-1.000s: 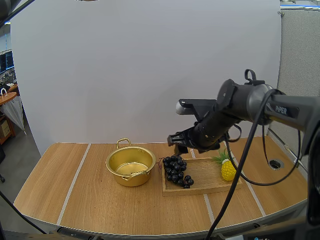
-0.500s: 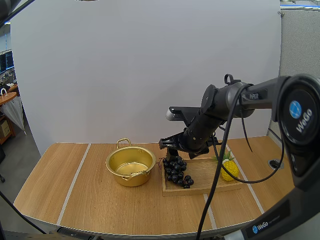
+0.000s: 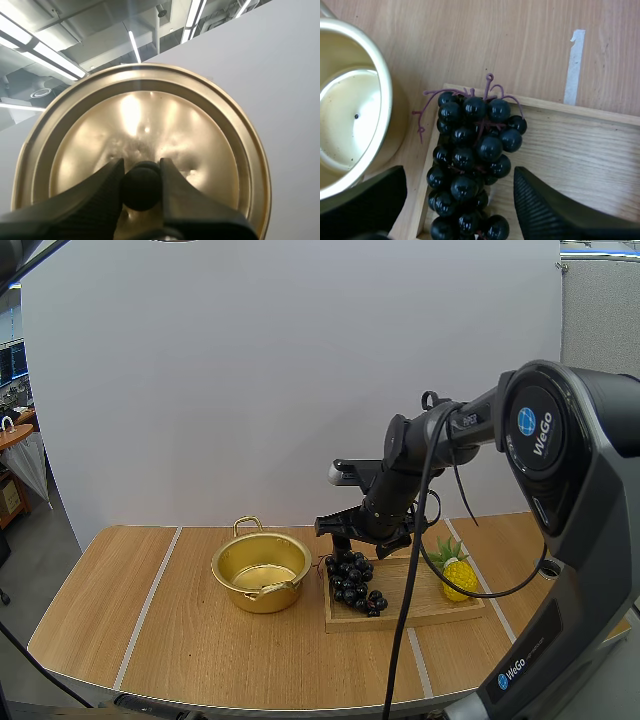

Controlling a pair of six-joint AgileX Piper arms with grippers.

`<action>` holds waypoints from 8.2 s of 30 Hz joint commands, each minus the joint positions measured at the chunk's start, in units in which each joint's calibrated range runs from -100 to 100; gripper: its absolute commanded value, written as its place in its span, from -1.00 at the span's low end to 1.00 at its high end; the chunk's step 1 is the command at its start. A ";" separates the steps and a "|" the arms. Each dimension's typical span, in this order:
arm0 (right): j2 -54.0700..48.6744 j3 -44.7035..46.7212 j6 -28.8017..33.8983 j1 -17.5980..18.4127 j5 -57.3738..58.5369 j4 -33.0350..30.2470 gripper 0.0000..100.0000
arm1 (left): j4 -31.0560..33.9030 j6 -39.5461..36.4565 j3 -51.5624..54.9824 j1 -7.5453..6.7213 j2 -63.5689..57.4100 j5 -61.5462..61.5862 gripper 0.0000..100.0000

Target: Open the pot, put the grape inside, and close it

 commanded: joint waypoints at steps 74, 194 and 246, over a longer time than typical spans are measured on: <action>-19.69 -0.44 2.64 1.45 1.98 -4.53 -1.00 | 0.72 -0.53 -0.42 -0.13 -0.31 -3.08 -1.00; -43.29 -5.45 -2.32 13.66 26.73 -1.81 1.00 | 0.72 -0.53 -0.42 -0.13 -0.31 -3.08 -1.00; -71.12 17.13 0.20 13.66 34.31 -4.13 -1.00 | 0.43 -0.53 -0.42 -0.13 -0.31 -3.12 -1.00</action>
